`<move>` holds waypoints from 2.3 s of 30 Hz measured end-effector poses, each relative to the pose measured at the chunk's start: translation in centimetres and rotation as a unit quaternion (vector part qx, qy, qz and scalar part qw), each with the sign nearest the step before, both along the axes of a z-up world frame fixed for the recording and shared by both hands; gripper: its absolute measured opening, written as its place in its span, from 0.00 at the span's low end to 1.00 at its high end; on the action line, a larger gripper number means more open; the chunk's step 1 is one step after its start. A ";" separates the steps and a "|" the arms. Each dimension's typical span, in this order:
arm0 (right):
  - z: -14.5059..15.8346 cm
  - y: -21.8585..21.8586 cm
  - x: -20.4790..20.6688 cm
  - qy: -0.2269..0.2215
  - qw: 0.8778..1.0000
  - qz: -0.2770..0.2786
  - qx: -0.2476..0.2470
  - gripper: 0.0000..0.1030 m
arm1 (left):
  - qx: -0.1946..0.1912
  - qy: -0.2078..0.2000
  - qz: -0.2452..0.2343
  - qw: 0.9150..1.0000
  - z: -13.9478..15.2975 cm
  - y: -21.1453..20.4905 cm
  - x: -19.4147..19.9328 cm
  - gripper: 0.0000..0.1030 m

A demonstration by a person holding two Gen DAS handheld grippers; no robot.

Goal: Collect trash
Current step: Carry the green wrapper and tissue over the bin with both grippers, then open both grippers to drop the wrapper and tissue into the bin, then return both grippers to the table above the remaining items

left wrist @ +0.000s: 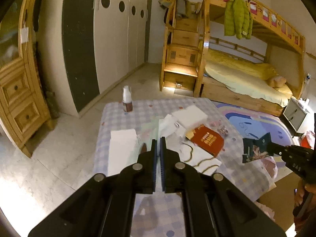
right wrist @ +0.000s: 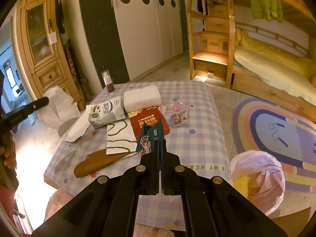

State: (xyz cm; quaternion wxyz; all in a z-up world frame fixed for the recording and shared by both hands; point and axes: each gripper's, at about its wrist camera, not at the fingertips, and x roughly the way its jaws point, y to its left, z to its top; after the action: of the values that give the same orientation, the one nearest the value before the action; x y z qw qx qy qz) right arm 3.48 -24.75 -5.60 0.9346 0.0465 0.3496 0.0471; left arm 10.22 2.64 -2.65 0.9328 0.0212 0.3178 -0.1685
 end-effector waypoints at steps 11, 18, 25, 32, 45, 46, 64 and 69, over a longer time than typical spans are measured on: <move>0.6 -4.4 -2.2 -0.003 0.998 -0.059 -0.001 0.00 | -0.035 -0.005 -0.091 0.995 0.2 -7.4 -2.0 0.01; 0.1 -11.5 -5.1 0.004 0.989 -0.144 -0.017 0.01 | -0.047 0.000 -0.182 0.982 -0.8 -17.1 -3.0 0.01; -2.6 -17.9 -6.8 0.035 0.975 -0.219 -0.030 0.02 | -0.051 0.015 -0.258 0.965 -3.4 -26.6 -3.7 0.01; -6.2 -22.4 -5.9 0.067 0.966 -0.248 -0.017 0.12 | -0.036 0.031 -0.293 0.955 -5.6 -32.4 -3.9 0.01; -4.7 -24.7 -8.3 0.037 0.958 -0.285 0.008 0.34 | -0.016 0.033 -0.329 0.944 -6.5 -38.3 -3.8 0.05; -4.3 -24.8 -8.8 0.031 0.957 -0.290 0.008 0.34 | -0.017 0.034 -0.331 0.943 -6.5 -38.7 -3.8 0.09; 0.8 -17.8 -10.5 -0.020 0.974 -0.225 0.014 0.34 | 0.007 -0.010 -0.233 0.972 -3.4 -27.8 -5.3 0.52; 1.9 -12.7 -9.6 -0.020 0.985 -0.168 0.012 0.34 | 0.022 -0.005 -0.190 0.981 -2.9 -22.2 -6.3 0.52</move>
State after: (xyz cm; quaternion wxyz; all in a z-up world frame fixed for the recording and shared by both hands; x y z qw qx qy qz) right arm -6.13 -37.41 -3.74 0.9354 0.1151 0.3173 -0.1058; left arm 3.95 -19.55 -5.59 0.8846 0.1029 0.3068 -0.3359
